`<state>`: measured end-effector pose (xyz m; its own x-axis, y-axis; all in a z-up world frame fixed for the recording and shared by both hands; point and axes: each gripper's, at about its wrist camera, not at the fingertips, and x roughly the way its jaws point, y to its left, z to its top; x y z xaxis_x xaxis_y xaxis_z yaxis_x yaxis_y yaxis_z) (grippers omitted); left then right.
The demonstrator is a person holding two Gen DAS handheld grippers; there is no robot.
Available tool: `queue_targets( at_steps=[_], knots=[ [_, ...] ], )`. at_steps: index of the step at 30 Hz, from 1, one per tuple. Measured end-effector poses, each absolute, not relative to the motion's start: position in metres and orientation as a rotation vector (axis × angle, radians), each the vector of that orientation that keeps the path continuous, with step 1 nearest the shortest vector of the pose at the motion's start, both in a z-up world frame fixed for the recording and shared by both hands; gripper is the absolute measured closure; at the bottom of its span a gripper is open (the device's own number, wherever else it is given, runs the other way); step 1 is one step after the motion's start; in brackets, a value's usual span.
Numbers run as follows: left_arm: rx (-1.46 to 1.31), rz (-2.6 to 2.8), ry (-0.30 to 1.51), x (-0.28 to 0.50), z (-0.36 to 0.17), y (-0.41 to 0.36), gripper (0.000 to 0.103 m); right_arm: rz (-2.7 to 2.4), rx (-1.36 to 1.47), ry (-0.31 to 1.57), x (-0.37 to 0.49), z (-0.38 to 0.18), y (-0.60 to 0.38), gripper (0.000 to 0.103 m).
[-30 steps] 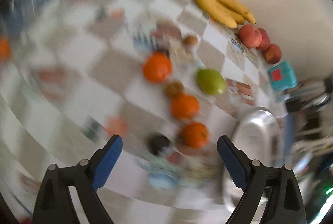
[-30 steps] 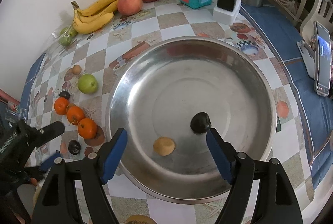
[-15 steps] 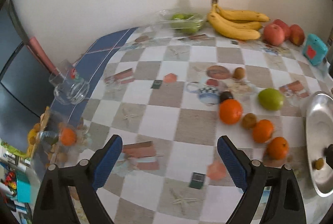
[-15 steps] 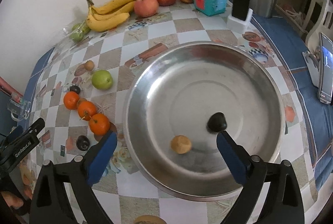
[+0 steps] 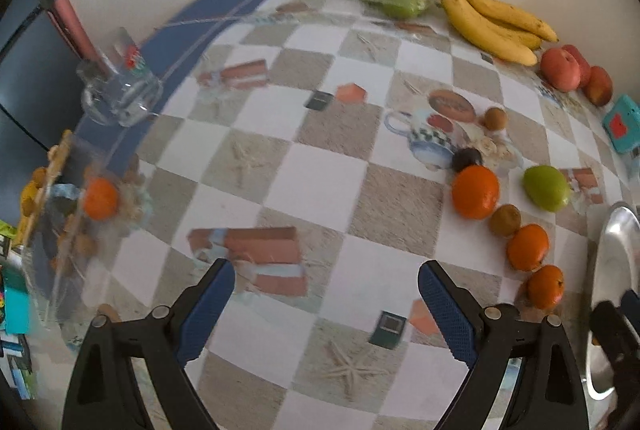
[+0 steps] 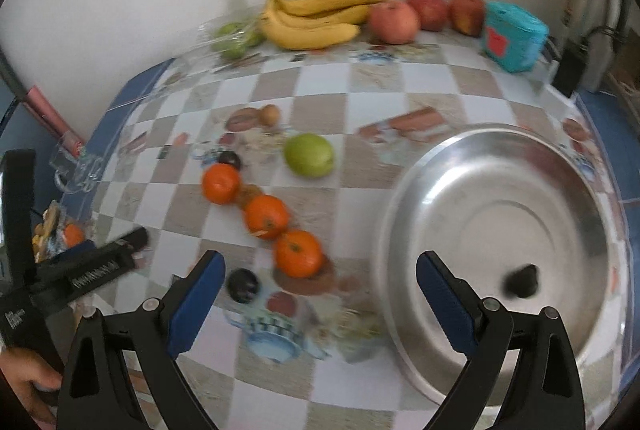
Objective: Organize fruits
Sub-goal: 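Move both tools back toward the row of fruits, then grasp an orange with the right tool while the left tool grasps a dark plum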
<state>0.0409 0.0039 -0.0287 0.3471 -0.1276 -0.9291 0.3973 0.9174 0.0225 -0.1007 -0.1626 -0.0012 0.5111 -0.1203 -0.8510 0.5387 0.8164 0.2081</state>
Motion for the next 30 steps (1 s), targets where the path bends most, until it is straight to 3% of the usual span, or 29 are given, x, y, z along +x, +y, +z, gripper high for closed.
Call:
queue_targets(
  at_steps=[6,9,12,16,30],
  knots=[
    [0.191,-0.381,1.253,0.043,-0.035,-0.003,0.009,-0.391,0.431,0.984,-0.084,-0.006,-0.154,0.007],
    [0.162,-0.391,1.297,0.043,-0.04,-0.006,0.01,-0.388,0.434,0.995,-0.081,-0.011,-0.157,0.023],
    [0.132,-0.411,1.321,0.042,-0.044,-0.009,0.016,-0.386,0.435,1.011,-0.078,-0.016,-0.158,0.026],
    [0.112,-0.434,1.317,0.041,-0.042,-0.012,0.017,-0.383,0.432,1.034,-0.073,-0.022,-0.158,0.04],
    [0.132,-0.442,1.336,0.04,-0.053,-0.02,0.017,-0.375,0.438,1.111,-0.062,-0.047,-0.16,0.055]
  ],
)
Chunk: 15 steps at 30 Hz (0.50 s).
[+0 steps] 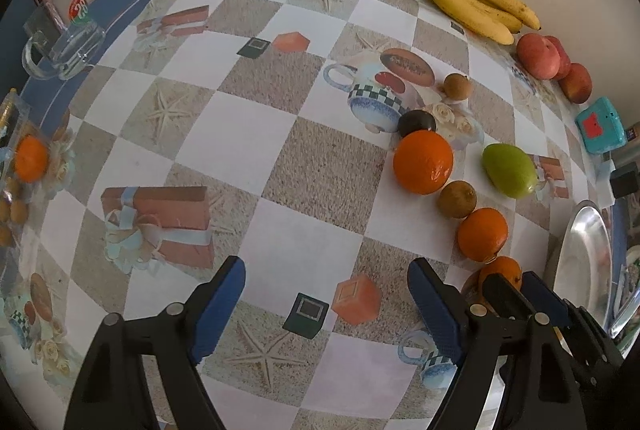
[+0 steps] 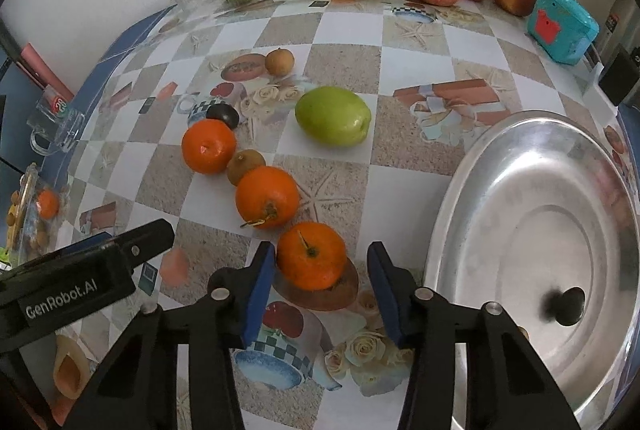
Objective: Organize fruits
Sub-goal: 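Grasp an orange with the right tool while the left tool grasps a dark plum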
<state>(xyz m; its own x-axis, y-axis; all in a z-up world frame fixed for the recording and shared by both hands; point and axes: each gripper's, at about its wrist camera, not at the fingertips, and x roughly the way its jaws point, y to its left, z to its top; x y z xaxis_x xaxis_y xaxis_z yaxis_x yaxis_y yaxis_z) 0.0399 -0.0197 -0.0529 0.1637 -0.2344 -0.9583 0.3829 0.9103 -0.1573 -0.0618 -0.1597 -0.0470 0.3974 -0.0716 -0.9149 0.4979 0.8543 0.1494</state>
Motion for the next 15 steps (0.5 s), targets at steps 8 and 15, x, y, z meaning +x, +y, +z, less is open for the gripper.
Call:
queue_targets(
  at_steps=[8,15],
  knots=[
    [0.111,-0.441,1.34,0.041,-0.053,-0.019,0.017,-0.354,0.427,1.118,-0.058,-0.047,-0.156,0.065],
    [0.093,-0.455,1.345,0.038,-0.05,-0.016,0.017,-0.342,0.455,1.079,-0.065,-0.034,-0.156,0.065]
  ],
)
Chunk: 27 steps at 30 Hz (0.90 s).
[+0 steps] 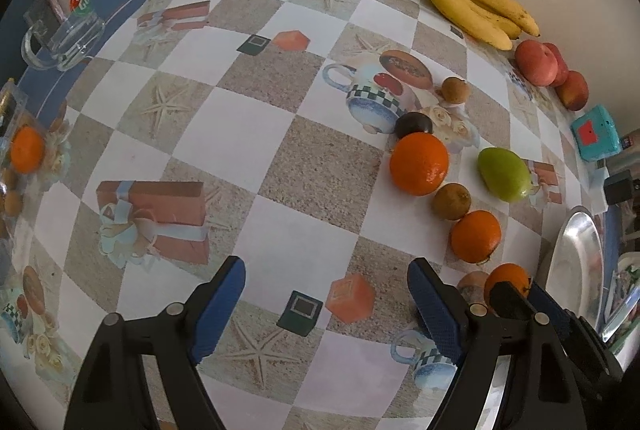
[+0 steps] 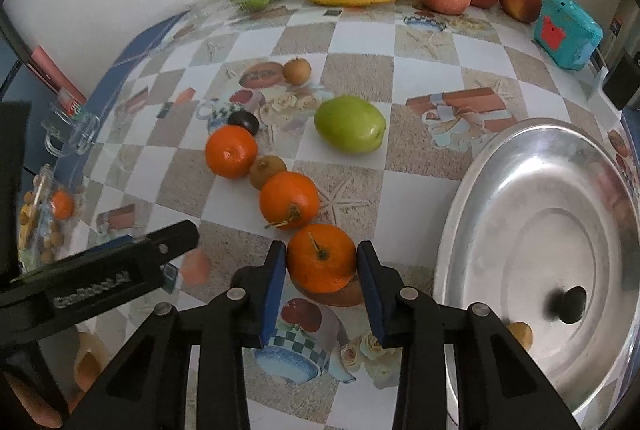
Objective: Organize fruits
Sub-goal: 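Grasp an orange with the right tool while the left tool grasps a dark plum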
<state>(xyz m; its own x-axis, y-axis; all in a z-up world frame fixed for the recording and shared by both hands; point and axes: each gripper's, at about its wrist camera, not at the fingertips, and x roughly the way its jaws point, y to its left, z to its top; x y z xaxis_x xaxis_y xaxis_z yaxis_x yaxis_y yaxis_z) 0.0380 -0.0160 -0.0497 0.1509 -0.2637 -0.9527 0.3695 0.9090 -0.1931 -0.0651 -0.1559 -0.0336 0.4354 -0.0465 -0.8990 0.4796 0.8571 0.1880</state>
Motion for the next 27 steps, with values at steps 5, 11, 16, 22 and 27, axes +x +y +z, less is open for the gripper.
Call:
queue_targets(
  at_steps=[5,11,16,22,27],
  knots=[
    [0.106,-0.479,1.337,0.032,-0.046,-0.022,0.019,-0.354,0.479,1.058,-0.075,-0.021,-0.16,0.065],
    [0.111,-0.532,1.348,0.023,-0.045,-0.032,0.032,-0.398,0.51,1.045,-0.092,-0.011,-0.172,0.065],
    [0.112,-0.582,1.364,0.013,-0.045,-0.042,0.042,-0.428,0.531,1.033,-0.106,-0.008,-0.183,0.065],
    [0.128,-0.624,1.384,0.004,-0.047,-0.052,0.05,-0.446,0.541,1.027,-0.115,-0.006,-0.191,0.065],
    [0.154,-0.643,1.388,-0.002,-0.049,-0.063,0.053,-0.451,0.545,1.025,-0.119,-0.006,-0.195,0.065]
  ],
)
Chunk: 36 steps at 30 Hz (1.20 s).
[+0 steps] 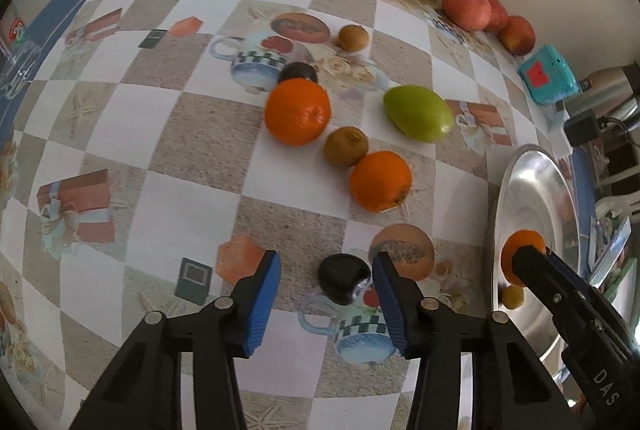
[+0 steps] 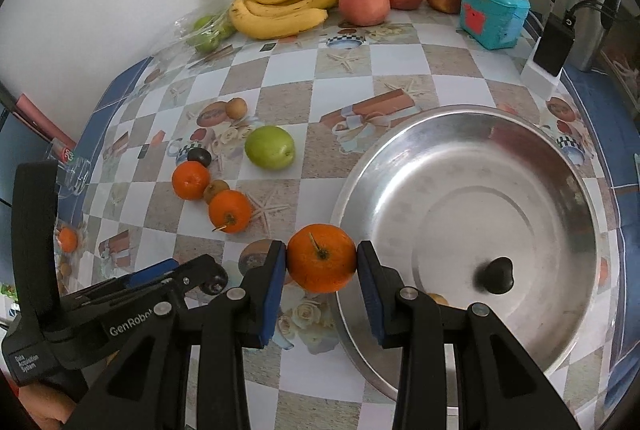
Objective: Organize fruits
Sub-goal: 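Grasp an orange with the right tool while the left tool grasps a dark plum, then carry orange and plum over the steel bowl and open both tools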
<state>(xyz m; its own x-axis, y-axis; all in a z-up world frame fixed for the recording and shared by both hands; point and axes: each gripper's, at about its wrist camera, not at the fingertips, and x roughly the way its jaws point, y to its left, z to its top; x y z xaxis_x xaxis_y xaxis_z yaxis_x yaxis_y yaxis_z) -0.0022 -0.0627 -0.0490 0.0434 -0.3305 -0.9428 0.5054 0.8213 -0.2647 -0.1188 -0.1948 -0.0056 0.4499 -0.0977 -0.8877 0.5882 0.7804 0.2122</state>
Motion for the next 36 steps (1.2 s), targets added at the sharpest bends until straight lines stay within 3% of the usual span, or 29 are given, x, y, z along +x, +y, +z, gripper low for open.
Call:
queue_targets(
  at_steps=[6,14,36],
  knots=[
    [0.179,-0.649,1.393,-0.008,-0.051,-0.069,0.057,-0.45,0.547,1.026,-0.123,-0.006,-0.197,0.065],
    [0.19,-0.649,1.398,-0.012,-0.053,-0.072,0.072,-0.452,0.555,1.019,-0.128,-0.006,-0.201,0.065],
    [0.146,-0.751,1.297,-0.029,-0.013,-0.081,0.072,-0.659,0.66,0.991,-0.173,-0.009,-0.254,0.065]
  ],
)
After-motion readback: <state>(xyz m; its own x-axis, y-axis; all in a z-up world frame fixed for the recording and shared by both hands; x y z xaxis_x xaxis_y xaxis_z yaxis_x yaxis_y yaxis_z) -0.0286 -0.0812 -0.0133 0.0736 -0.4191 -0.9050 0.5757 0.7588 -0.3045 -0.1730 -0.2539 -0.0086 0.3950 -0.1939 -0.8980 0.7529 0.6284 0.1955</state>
